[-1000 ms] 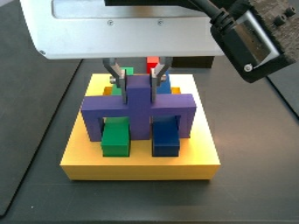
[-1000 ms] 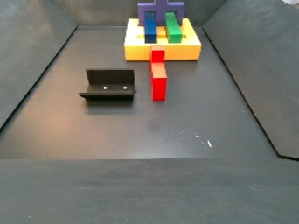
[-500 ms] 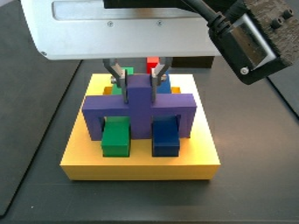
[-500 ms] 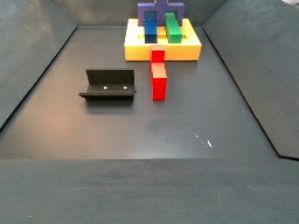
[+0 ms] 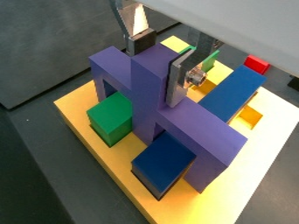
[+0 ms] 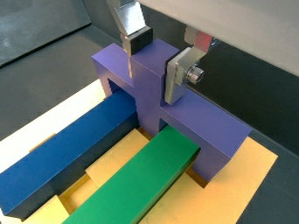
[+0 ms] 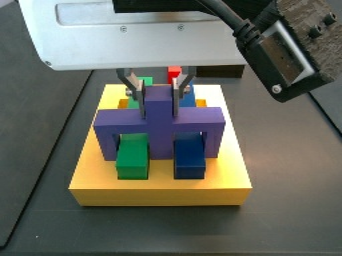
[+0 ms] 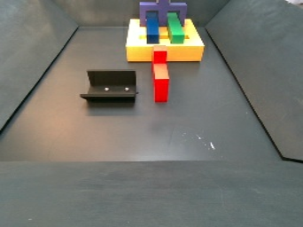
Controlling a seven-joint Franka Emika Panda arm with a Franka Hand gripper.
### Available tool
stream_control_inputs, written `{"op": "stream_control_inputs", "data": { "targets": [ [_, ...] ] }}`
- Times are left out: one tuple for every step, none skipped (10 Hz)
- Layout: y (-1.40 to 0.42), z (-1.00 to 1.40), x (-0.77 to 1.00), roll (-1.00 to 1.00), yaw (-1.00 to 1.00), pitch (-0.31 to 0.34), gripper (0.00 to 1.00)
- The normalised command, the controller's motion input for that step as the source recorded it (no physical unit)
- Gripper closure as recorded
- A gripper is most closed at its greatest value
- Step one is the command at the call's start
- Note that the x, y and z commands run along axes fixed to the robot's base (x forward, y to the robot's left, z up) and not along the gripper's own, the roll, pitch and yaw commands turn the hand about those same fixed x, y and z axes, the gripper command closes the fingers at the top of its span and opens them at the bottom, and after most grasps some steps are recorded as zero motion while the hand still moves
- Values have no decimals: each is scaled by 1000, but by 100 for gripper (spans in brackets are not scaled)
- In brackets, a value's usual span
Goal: Pick up the purple object. Move up. Place the purple object on the fixture. Regrasp the purple object. Move to above the board. Insert the purple object.
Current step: Insert the purple object.
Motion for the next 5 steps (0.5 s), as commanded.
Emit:
{"op": "stream_control_inputs", "data": {
  "targets": [
    [-131,-14,177,417,26,0,100],
    [-123,0,169,424,43,0,100],
    [-137,0,226,371,9,11,100],
    [-100,0,151,317,3,23,100],
    [-31,0,9,256,54,0,100]
  ]
}}
